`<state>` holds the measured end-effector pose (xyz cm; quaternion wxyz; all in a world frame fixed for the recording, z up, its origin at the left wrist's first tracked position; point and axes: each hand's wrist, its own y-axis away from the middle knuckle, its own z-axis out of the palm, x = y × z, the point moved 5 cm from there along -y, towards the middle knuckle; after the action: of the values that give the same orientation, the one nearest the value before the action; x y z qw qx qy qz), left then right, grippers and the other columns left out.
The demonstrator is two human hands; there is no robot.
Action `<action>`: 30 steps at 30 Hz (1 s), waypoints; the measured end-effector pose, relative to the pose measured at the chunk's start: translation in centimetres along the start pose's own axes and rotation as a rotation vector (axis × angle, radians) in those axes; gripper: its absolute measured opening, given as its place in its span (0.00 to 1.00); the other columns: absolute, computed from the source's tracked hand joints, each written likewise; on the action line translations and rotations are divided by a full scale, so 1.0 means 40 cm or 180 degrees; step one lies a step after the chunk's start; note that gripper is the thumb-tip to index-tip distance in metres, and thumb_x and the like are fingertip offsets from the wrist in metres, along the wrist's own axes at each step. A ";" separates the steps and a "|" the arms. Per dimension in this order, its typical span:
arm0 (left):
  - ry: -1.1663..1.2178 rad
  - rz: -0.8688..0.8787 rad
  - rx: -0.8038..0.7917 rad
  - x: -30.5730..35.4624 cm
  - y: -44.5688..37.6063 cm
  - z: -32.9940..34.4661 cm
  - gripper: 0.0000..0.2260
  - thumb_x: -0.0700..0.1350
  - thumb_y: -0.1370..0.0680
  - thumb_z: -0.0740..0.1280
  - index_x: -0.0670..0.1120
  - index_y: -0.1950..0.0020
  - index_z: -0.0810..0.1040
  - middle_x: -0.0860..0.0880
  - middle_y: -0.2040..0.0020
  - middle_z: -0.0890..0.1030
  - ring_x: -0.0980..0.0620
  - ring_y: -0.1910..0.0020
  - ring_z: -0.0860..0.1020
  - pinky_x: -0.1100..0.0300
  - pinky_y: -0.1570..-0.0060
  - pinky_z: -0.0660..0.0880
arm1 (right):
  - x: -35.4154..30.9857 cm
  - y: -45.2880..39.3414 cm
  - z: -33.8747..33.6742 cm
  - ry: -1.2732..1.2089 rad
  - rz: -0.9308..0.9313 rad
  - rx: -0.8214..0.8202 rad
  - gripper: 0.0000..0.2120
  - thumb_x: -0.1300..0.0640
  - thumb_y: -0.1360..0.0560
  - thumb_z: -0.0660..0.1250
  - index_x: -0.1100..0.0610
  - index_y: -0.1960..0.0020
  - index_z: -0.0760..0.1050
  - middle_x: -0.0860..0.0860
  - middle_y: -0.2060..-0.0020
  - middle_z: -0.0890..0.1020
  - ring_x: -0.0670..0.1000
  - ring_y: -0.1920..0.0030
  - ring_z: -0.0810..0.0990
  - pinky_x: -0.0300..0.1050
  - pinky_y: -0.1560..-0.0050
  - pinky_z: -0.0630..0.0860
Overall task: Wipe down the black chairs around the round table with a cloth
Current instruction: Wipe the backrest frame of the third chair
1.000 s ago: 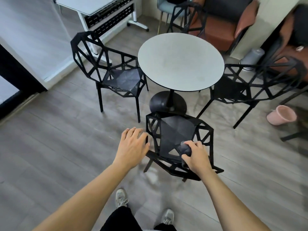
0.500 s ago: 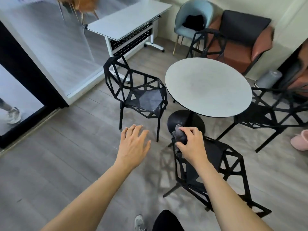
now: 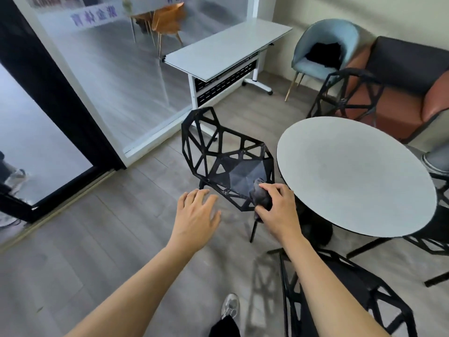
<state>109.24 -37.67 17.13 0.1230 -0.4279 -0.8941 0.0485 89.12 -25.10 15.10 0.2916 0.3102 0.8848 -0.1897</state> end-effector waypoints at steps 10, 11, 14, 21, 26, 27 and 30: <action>0.0042 -0.0438 0.0019 -0.143 -0.278 0.051 0.19 0.56 0.23 0.57 0.50 0.37 0.79 0.47 0.37 0.79 0.45 0.37 0.75 0.48 0.34 0.67 | -0.034 -0.387 0.097 0.0025 -0.0303 -0.0149 0.27 0.58 0.32 0.76 0.48 0.34 0.76 0.49 0.42 0.72 0.54 0.40 0.70 0.54 0.37 0.73; 0.0049 -0.0484 -0.0026 -0.162 -0.305 0.062 0.20 0.56 0.22 0.57 0.50 0.37 0.79 0.47 0.37 0.79 0.45 0.37 0.75 0.49 0.34 0.67 | -0.034 -0.424 0.108 0.0052 -0.0330 -0.0159 0.27 0.58 0.32 0.76 0.48 0.34 0.76 0.49 0.42 0.72 0.54 0.40 0.71 0.54 0.38 0.73; 0.0100 -0.0606 -0.0038 -0.221 -0.390 0.097 0.18 0.55 0.22 0.58 0.51 0.37 0.77 0.48 0.37 0.78 0.44 0.37 0.75 0.49 0.34 0.67 | -0.034 -0.529 0.155 0.0113 -0.0367 -0.0232 0.27 0.58 0.31 0.75 0.48 0.34 0.76 0.48 0.42 0.72 0.54 0.40 0.70 0.53 0.38 0.73; 0.0304 -0.0781 -0.0151 -0.358 -0.614 0.220 0.15 0.51 0.22 0.68 0.48 0.36 0.77 0.46 0.37 0.78 0.42 0.37 0.75 0.46 0.34 0.68 | -0.017 -0.784 0.297 0.0173 -0.0246 -0.0419 0.26 0.57 0.29 0.74 0.49 0.33 0.75 0.47 0.41 0.72 0.51 0.38 0.68 0.54 0.35 0.72; 0.0363 -0.0961 -0.0459 -0.447 -0.732 0.338 0.19 0.50 0.21 0.66 0.48 0.31 0.73 0.43 0.32 0.73 0.40 0.33 0.71 0.45 0.32 0.65 | 0.022 -0.960 0.414 0.0287 -0.0166 -0.0559 0.26 0.56 0.28 0.74 0.50 0.32 0.74 0.49 0.40 0.71 0.53 0.38 0.69 0.54 0.32 0.70; 0.0364 -0.1034 -0.0492 -0.462 -0.749 0.361 0.20 0.50 0.21 0.67 0.48 0.30 0.72 0.42 0.31 0.73 0.39 0.32 0.70 0.45 0.32 0.65 | 0.039 -0.992 0.439 0.0316 -0.0139 -0.0585 0.26 0.56 0.28 0.74 0.50 0.31 0.74 0.49 0.39 0.71 0.53 0.37 0.69 0.53 0.31 0.69; 0.0243 -0.1302 -0.0504 -0.498 -0.797 0.429 0.24 0.49 0.22 0.67 0.46 0.27 0.70 0.41 0.29 0.70 0.39 0.28 0.67 0.43 0.30 0.66 | 0.093 -1.090 0.513 0.0383 -0.0083 -0.0684 0.26 0.55 0.28 0.73 0.48 0.30 0.73 0.50 0.39 0.71 0.53 0.36 0.68 0.52 0.31 0.68</action>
<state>92.77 -72.87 3.15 0.1301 -0.2476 -0.9580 -0.0641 66.16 -66.13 3.93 0.2670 0.2764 0.9199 -0.0786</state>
